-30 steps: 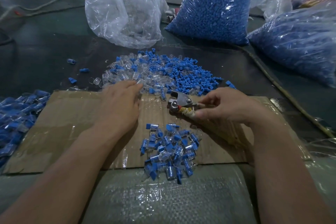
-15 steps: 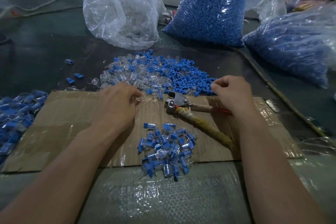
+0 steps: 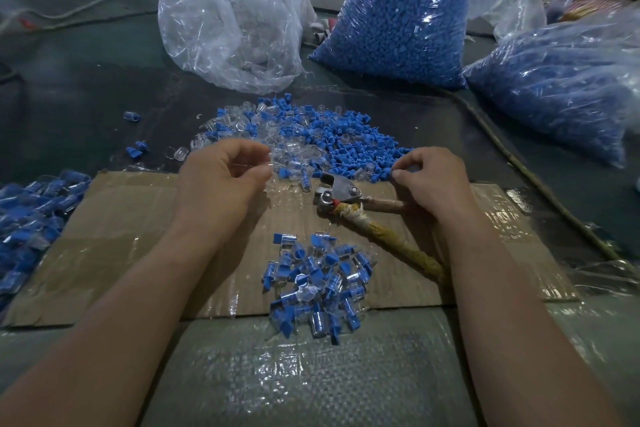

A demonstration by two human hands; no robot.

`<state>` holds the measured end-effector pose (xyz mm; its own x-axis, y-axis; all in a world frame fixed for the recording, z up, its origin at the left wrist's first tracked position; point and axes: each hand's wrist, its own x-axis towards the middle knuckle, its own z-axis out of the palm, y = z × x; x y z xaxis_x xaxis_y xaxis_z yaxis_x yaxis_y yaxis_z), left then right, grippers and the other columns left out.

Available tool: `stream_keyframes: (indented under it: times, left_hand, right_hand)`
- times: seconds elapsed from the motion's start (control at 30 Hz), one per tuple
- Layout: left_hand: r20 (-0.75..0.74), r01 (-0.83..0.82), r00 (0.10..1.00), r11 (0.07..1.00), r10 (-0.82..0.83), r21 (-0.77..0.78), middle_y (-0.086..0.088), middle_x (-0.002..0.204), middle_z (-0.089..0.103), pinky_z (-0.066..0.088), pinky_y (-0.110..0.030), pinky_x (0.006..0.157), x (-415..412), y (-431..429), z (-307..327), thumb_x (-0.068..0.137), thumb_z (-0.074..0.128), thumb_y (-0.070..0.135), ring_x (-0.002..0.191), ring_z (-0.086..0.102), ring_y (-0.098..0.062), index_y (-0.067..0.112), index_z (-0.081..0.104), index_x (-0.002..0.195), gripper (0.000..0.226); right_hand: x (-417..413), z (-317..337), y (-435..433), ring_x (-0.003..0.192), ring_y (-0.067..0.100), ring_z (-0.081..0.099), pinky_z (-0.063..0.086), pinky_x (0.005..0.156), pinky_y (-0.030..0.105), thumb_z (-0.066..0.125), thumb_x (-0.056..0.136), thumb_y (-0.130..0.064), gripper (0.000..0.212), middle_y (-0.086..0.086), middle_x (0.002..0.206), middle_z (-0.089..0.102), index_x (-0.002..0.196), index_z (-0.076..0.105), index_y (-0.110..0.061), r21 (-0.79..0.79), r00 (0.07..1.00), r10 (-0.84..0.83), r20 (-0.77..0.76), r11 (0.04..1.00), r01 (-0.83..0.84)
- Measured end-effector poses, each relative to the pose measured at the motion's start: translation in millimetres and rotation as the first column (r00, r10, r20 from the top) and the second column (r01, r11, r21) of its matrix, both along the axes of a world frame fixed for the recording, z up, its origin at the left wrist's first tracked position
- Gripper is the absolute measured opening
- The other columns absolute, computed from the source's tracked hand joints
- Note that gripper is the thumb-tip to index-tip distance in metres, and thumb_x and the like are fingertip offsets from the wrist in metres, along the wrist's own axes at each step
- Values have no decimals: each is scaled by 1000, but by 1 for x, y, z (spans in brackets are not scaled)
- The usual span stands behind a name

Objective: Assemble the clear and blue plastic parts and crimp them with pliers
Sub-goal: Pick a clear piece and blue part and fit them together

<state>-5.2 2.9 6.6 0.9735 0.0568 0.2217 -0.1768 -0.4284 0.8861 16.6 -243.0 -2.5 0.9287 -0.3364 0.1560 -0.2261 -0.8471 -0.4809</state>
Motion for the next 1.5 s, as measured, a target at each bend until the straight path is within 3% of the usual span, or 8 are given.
stream_keyframes:
  times: [0.23, 0.43, 0.57, 0.8, 1.1, 1.2, 1.37, 1.5]
  left_hand:
    - [-168, 126, 964, 910, -206, -394, -3, 87, 69, 52, -12, 62, 0, 5, 3, 80, 59, -6, 76, 68, -8, 18, 65, 89, 27]
    - [-250, 152, 887, 758, -388, -634, -5, 76, 71, 53, -20, 54, -3, 2, 4, 63, 61, 2, 70, 67, -11, 11, 69, 81, 21]
    - [-255, 215, 859, 765, -444, -607, -5, 76, 70, 54, -22, 56, -3, 1, 3, 62, 62, 7, 70, 66, -12, 12, 71, 76, 18]
    - [-198, 220, 857, 683, -476, -696, -10, 72, 70, 53, -17, 57, -1, -5, -1, 65, 59, 3, 64, 67, -14, 2, 65, 84, 20]
    - [-170, 269, 860, 709, -482, -652, -8, 70, 70, 53, -17, 58, 1, -4, -2, 63, 60, 5, 64, 66, -12, 7, 69, 79, 18]
    - [-165, 261, 863, 702, -477, -663, -6, 67, 69, 52, -17, 56, 0, -5, -1, 63, 60, 6, 61, 66, -11, 5, 64, 83, 20]
    - [-172, 280, 849, 702, -500, -655, -5, 67, 69, 52, -17, 51, 0, -4, 1, 66, 59, 8, 59, 65, -12, 5, 63, 82, 17]
    - [-171, 264, 847, 677, -504, -686, -5, 65, 68, 52, -17, 50, 0, -4, 2, 65, 59, 6, 57, 64, -12, 4, 63, 79, 15]
  right_hand:
    - [-13, 17, 5, 71, -6, 52, 40, 62, 5, 61, 88, -17, 10, -20, 77, 55, 90, 62, -26, 218, 973, 67, 219, 969, -115]
    - [-34, 31, 44, 70, -2, 64, 49, 64, 9, 65, 82, -10, 22, -13, 70, 66, 77, 62, -31, 515, 921, 241, 308, 771, -374]
    - [-39, 26, 71, 72, -4, 60, 48, 67, 9, 69, 78, -11, 23, -13, 74, 64, 74, 63, -32, 459, 874, 390, 290, 745, -485]
    - [-44, 25, 82, 69, 14, 67, 55, 65, 22, 67, 81, -4, 18, -2, 75, 67, 79, 65, -22, 551, 831, 377, 409, 624, -554]
    - [-44, 22, 84, 63, 10, 65, 55, 60, 20, 69, 79, -6, 19, -4, 70, 67, 75, 64, -23, 461, 829, 429, 360, 690, -557]
    - [-45, 24, 82, 66, 16, 67, 57, 64, 27, 71, 77, -6, 10, 5, 74, 69, 77, 67, -15, 530, 831, 455, 319, 641, -555]
    - [-45, 29, 78, 59, 7, 61, 53, 59, 18, 75, 69, -4, 14, -5, 61, 65, 70, 64, -13, 649, 823, 494, 282, 533, -543]
    - [-44, 27, 80, 66, 12, 62, 56, 62, 25, 79, 66, -8, 23, -2, 70, 64, 77, 61, -16, 680, 841, 488, 234, 536, -500]
